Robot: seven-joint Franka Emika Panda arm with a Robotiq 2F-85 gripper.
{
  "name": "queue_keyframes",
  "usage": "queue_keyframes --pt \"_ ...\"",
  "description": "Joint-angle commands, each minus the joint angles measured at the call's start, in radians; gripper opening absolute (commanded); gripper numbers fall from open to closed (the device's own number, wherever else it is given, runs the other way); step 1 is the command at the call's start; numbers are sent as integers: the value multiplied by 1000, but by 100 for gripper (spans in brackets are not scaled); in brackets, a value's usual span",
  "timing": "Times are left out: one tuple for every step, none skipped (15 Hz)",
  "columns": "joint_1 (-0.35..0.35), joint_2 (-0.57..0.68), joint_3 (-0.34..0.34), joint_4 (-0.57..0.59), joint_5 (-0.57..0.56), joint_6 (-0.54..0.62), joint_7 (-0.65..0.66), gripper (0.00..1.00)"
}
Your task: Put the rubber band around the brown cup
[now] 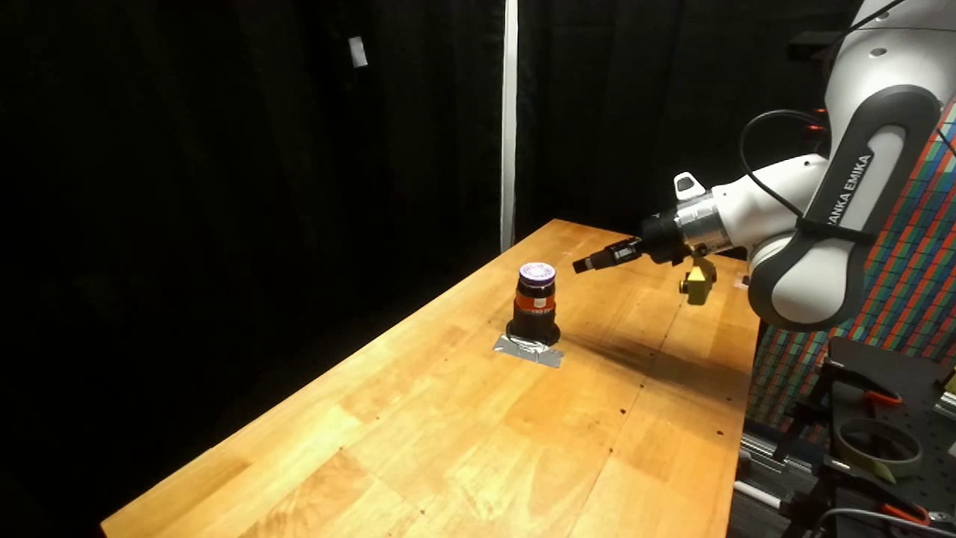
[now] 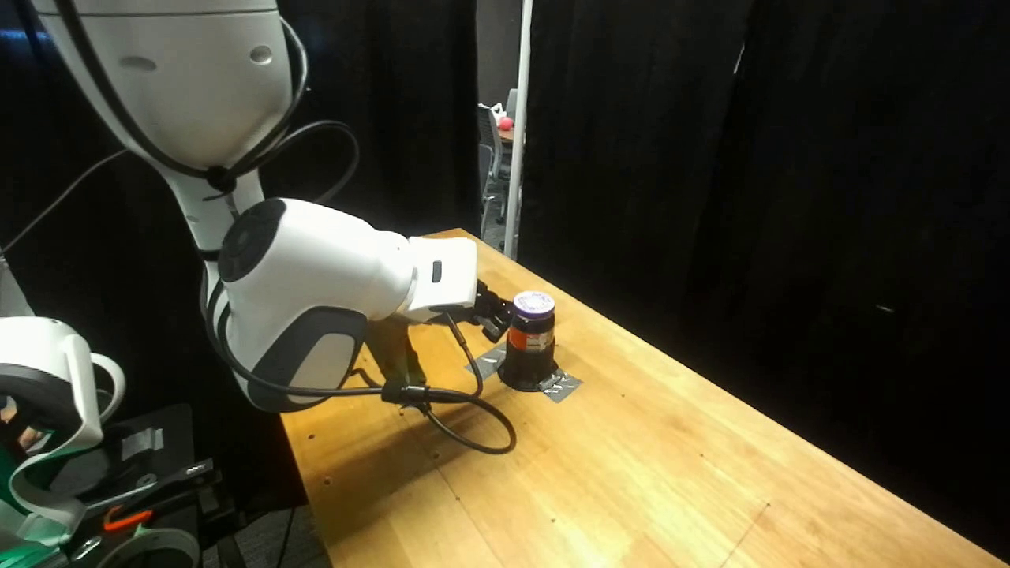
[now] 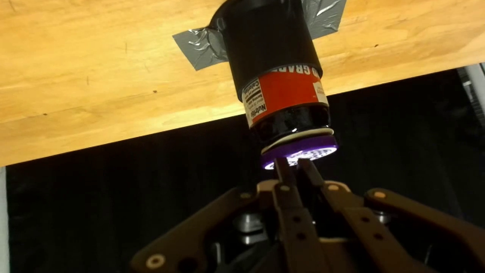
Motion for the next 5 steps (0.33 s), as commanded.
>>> queue_keyframes --pt "24 30 -23 18 -6 63 13 37" --pt "6 21 -16 15 -53 9 44 37" --pt "25 12 -26 1 -11 15 16 41" --pt "25 14 -26 1 -14 10 19 23" --pt "26 15 -27 1 -14 9 18 32"
